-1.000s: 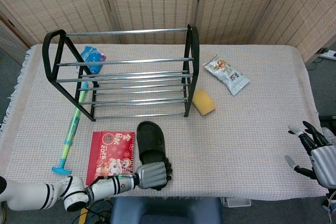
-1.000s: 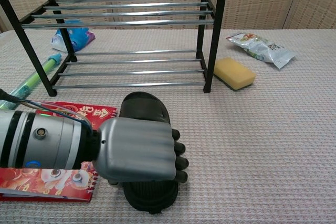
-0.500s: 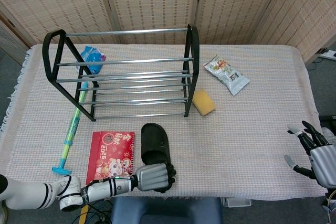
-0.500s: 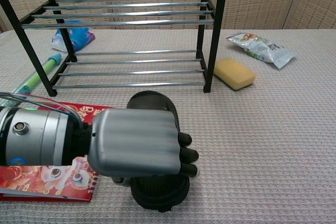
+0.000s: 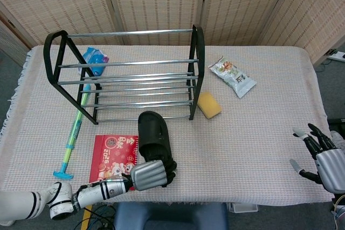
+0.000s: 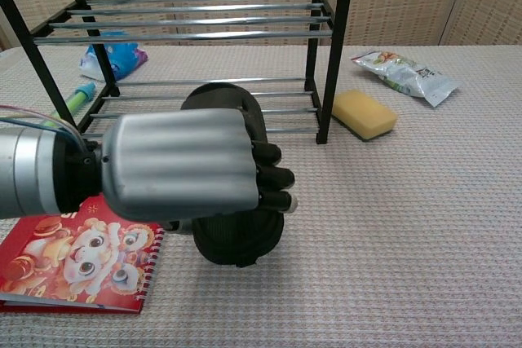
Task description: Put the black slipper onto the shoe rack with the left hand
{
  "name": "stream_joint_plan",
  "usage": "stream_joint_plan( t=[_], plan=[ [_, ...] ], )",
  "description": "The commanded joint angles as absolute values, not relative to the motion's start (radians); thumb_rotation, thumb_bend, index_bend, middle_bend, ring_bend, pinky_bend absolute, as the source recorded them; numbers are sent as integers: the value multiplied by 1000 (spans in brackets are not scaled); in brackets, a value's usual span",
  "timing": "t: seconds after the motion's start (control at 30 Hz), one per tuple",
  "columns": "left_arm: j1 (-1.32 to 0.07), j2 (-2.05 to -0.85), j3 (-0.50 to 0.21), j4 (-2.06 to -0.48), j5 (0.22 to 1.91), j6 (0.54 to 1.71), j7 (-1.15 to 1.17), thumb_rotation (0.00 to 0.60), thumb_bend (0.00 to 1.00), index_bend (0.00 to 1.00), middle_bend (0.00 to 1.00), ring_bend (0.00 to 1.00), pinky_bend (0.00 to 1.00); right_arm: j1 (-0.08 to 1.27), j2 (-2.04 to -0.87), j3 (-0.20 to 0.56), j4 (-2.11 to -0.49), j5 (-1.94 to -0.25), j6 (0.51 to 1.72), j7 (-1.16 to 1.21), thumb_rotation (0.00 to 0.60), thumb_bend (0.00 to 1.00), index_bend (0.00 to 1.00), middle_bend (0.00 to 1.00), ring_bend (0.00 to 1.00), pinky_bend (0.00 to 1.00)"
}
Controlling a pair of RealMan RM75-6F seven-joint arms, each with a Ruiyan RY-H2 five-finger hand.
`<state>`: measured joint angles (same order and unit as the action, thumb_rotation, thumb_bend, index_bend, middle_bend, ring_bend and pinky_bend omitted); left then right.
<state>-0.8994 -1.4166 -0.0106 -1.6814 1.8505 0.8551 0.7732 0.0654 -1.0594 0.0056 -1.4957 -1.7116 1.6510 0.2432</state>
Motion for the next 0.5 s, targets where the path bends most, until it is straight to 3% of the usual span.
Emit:
stream_joint_plan(
  t=[0.03,0.5],
  plan=[
    [-932,-1441,-35,-1612,1844,836,738,600,129,786,749,670,716,66,-1061,6,-1494,-1710,1648,244,600,296,111,261,101,202],
    [-1079,-1531,-100,-1350,1801,713,666,600,130,780,748,653,710,51,-1064,6,-1474,-1689,1655,259,600,296,111,261,101,202]
  ],
)
